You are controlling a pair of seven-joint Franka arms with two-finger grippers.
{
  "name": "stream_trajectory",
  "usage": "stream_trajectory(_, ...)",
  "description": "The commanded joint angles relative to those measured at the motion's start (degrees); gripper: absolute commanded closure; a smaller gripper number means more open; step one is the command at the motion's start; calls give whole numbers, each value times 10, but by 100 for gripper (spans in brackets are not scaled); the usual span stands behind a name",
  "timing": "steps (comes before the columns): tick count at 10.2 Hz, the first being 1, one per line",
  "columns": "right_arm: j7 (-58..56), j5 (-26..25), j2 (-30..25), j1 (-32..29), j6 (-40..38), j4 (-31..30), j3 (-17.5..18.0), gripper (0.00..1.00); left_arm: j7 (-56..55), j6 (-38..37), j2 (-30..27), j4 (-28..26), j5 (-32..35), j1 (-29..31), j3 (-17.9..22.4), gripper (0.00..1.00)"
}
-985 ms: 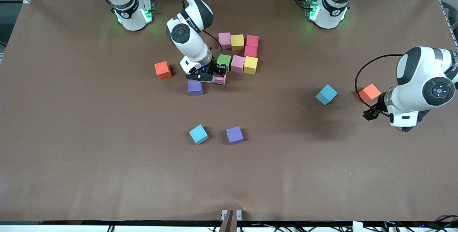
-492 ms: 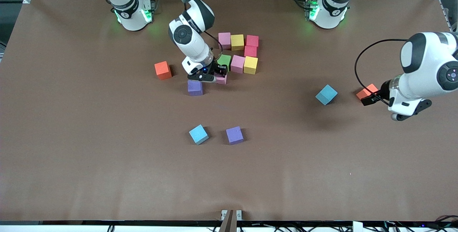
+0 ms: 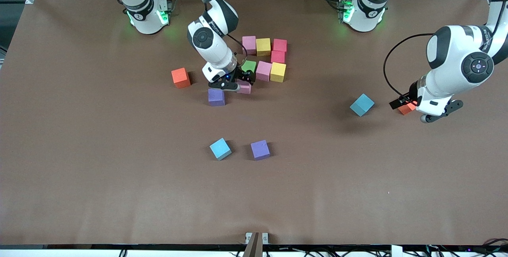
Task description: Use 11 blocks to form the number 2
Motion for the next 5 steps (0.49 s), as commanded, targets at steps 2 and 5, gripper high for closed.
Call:
stream_trajectory(2, 3, 11, -23, -5, -8, -2, 4, 3, -1, 6, -17, 19, -14, 3, -2, 0)
stream_trajectory(5, -48, 9, -95, -49, -99, -1, 1, 0, -5, 5, -5, 69, -13, 11, 2, 0)
